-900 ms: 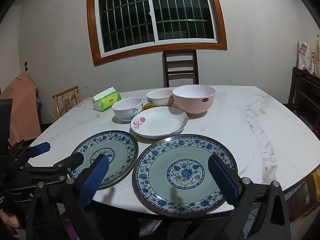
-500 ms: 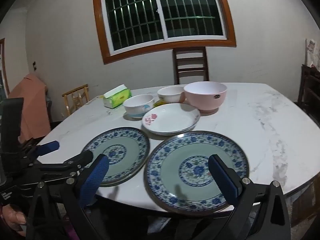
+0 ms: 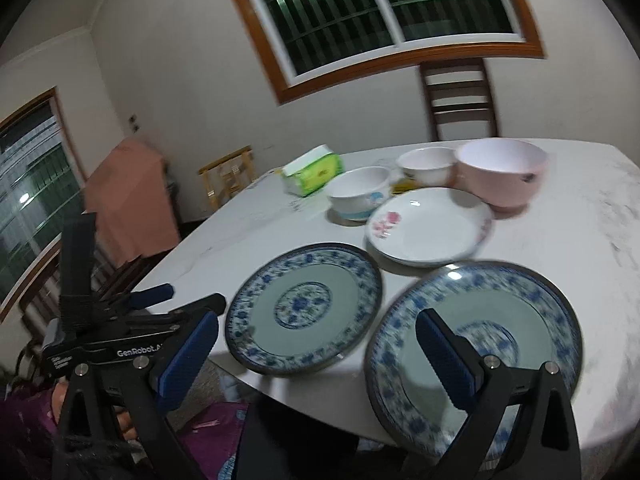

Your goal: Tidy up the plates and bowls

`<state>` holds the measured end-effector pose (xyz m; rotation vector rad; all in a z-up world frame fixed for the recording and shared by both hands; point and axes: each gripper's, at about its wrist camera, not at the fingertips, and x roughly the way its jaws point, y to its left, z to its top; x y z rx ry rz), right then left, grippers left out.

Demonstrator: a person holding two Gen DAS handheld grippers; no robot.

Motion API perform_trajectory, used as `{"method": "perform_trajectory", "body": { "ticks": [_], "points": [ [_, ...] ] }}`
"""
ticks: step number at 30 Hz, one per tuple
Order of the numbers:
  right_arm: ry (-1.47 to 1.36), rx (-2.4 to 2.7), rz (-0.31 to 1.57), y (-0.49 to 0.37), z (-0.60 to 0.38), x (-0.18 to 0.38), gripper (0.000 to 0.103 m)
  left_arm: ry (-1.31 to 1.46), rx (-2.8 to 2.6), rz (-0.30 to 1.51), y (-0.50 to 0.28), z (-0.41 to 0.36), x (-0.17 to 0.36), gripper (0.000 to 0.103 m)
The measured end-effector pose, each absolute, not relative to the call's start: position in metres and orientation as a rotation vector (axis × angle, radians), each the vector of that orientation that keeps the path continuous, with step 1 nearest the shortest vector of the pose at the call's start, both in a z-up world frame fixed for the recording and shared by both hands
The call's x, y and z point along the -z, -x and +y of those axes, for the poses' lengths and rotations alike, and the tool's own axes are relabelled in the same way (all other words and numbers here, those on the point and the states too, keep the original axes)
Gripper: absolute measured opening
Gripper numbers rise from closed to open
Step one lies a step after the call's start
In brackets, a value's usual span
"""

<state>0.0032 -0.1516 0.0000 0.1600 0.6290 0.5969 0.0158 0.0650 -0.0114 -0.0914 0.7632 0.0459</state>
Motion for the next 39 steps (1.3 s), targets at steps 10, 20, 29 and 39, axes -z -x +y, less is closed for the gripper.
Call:
{"method": "perform_trajectory", "body": {
  "ticks": [10, 20, 29, 39],
  "points": [
    [-0.175, -0.686, 0.849, -0.076, -0.134, 0.021, 0.070, 0.164, -0.078, 0.837, -0.036, 0.096, 0.023, 0.102],
    [-0.167, -0.677, 0.997, -0.135, -0.128, 0.047, 0.067, 0.245, -0.030, 0.910, -0.052, 0.114, 0.039, 0.099],
    [-0.108, -0.636, 1.046, -0.157, -0.114, 0.056, 0.067, 0.274, -0.024, 0.950, -0.060, 0.119, 0.046, 0.094],
    [-0.130, -0.635, 1.111, -0.173, -0.112, 0.069, 0.067, 0.255, -0.007, 1.010, -0.071, 0.117, 0.057, 0.075]
  ]
}}
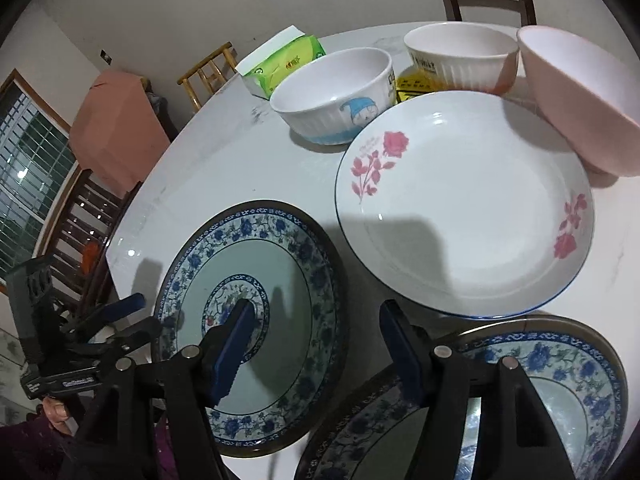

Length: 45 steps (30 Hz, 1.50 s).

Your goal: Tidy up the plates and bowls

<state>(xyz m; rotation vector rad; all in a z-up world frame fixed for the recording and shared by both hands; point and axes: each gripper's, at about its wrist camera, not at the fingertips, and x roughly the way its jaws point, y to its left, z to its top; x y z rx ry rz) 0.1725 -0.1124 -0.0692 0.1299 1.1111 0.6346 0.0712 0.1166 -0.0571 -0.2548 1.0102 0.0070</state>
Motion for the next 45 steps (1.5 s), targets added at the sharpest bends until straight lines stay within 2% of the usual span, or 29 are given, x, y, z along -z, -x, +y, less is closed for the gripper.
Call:
{"method": "perform_trajectory", "body": {
  "ticks": [2, 4, 6, 7, 9, 15, 30, 45],
  "points": [
    [-0.131, -0.643, 1.120, -0.175, -0.110, 0.071, 0.066, 0.251, -0.011, 1.026, -0.075, 0.117, 0.060, 0.070],
    [-0.143, -0.662, 1.140, -0.178, -0.110, 0.074, 0.056, 0.263, -0.005, 1.045, -0.076, 0.118, 0.065, 0.063],
    [-0.134, -0.660, 1.159, -0.178, -0.107, 0.079, 0.039, 0.275, -0.006, 1.046, -0.077, 0.119, 0.068, 0.056],
    [-0.124, -0.655, 1.157, -0.178, -0.106, 0.079, 0.035, 0.273, -0.009, 1.038, -0.076, 0.119, 0.067, 0.052],
    [-0.135, -0.661, 1.174, -0.180, -0.105, 0.081, 0.025, 0.274, 0.010, 1.036, -0.077, 0.118, 0.068, 0.026],
    [-0.169, -0.631, 1.174, -0.179, -0.105, 0.084, 0.015, 0.321, 0.015, 1.024, -0.078, 0.125, 0.069, 0.022],
    [-0.245, -0.654, 1.181, -0.198, -0.052, 0.075, 0.014, 0.330, -0.101, 0.971, -0.102, 0.176, 0.045, 0.020],
    [-0.264, -0.645, 1.222, -0.215, -0.014, 0.082, 0.014, 0.363, -0.199, 0.945, -0.126, 0.227, 0.052, 0.020]
  ]
}}
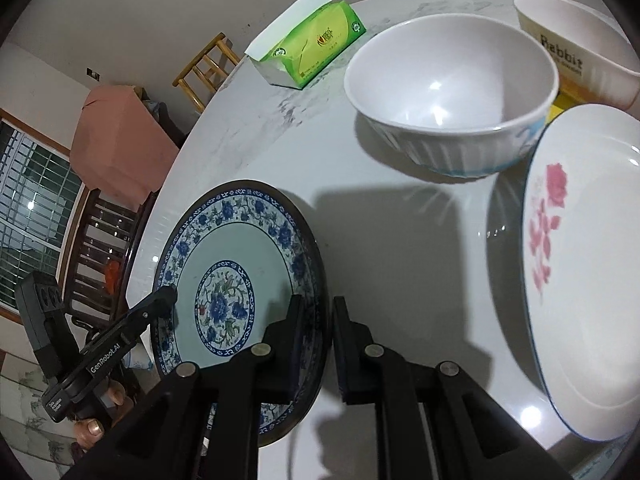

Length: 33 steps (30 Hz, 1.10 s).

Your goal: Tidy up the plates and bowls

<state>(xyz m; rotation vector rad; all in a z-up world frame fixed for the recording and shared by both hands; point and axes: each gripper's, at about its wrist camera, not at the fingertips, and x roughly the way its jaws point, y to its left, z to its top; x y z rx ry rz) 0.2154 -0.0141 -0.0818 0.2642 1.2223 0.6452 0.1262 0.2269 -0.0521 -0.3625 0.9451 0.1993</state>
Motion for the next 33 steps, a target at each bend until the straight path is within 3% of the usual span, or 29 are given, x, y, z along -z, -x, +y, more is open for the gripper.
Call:
{"method": "perform_trajectory", "body": {
  "ticks": [14, 16, 18, 20, 33],
  "points": [
    [-0.220, -0.621, 1.183, -0.210, -0.013, 0.075, 0.014, 0.317, -0.239, 0.944, -0.130, 0.230, 0.058, 0.016],
    [-0.202, -0.607, 1.140, -0.205, -0.014, 0.067, 0.015, 0.283, -0.271, 0.933, -0.128, 0.228, 0.055, 0.020],
    [-0.184, -0.595, 1.110, -0.199, -0.015, 0.059, 0.017, 0.249, -0.310, 0.917, -0.126, 0.227, 0.052, 0.040],
    [-0.199, -0.610, 1.083, -0.193, -0.020, 0.051, 0.017, 0.233, -0.332, 0.890, -0.121, 0.226, 0.049, 0.050],
    [-0.291, -0.688, 0.883, -0.077, -0.116, 0.001, 0.017, 0.102, -0.325, 0.794, -0.100, 0.186, 0.023, 0.065]
  ]
}}
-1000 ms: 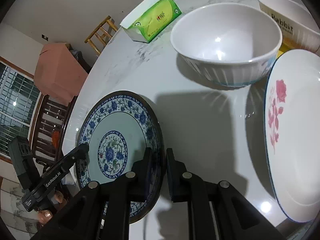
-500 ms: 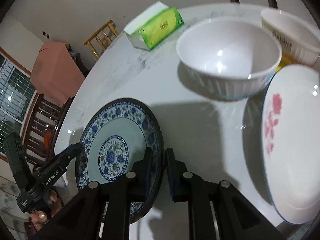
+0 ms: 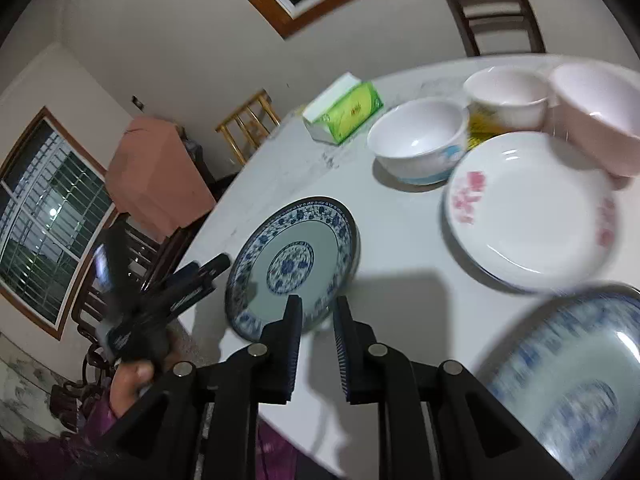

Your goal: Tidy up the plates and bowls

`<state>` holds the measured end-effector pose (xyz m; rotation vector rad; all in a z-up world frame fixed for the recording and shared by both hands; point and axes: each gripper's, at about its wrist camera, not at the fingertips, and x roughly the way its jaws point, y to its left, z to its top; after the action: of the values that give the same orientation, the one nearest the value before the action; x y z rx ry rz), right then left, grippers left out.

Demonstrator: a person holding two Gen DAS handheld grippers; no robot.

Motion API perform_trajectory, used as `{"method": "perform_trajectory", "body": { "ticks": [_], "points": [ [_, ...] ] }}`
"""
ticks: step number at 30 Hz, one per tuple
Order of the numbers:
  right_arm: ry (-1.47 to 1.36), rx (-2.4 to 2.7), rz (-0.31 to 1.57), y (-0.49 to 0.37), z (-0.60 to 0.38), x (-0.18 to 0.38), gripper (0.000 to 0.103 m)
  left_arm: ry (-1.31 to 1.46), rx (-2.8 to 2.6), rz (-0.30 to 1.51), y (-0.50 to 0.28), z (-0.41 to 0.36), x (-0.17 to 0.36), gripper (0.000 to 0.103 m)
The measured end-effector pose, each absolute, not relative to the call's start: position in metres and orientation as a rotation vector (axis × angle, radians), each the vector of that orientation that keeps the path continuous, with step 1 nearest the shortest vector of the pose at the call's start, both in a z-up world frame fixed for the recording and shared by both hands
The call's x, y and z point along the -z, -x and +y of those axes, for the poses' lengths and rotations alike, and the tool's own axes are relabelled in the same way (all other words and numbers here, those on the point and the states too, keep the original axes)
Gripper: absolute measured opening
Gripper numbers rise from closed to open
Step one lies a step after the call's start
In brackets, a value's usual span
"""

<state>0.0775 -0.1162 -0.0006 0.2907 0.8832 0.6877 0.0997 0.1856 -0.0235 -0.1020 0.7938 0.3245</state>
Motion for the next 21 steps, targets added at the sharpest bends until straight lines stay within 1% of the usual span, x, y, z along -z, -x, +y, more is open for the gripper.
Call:
{"method": "perform_trajectory", "body": {
  "ticks": [4, 7, 9, 14, 21],
  "points": [
    [-0.198, -0.605, 0.776, -0.037, -0.162, -0.021, 0.019, 0.058, -0.292, 0.762, -0.090, 0.159, 0.016, 0.066],
    [-0.160, -0.519, 0.722, -0.011, -0.197, -0.032, 0.023, 0.036, -0.248, 0.753, -0.083, 0.136, 0.012, 0.066],
    [-0.155, -0.459, 0.697, 0.003, -0.219, -0.034, 0.025, 0.022, -0.216, 0.753, -0.078, 0.119, 0.010, 0.069],
    [-0.223, -0.378, 0.693, 0.021, -0.263, -0.023, 0.026, -0.024, -0.144, 0.741, -0.070, 0.078, 0.006, 0.075],
    [-0.313, -0.338, 0.708, 0.026, -0.291, 0.000, 0.026, -0.080, -0.068, 0.752, -0.062, 0.036, 0.007, 0.078]
  ]
}}
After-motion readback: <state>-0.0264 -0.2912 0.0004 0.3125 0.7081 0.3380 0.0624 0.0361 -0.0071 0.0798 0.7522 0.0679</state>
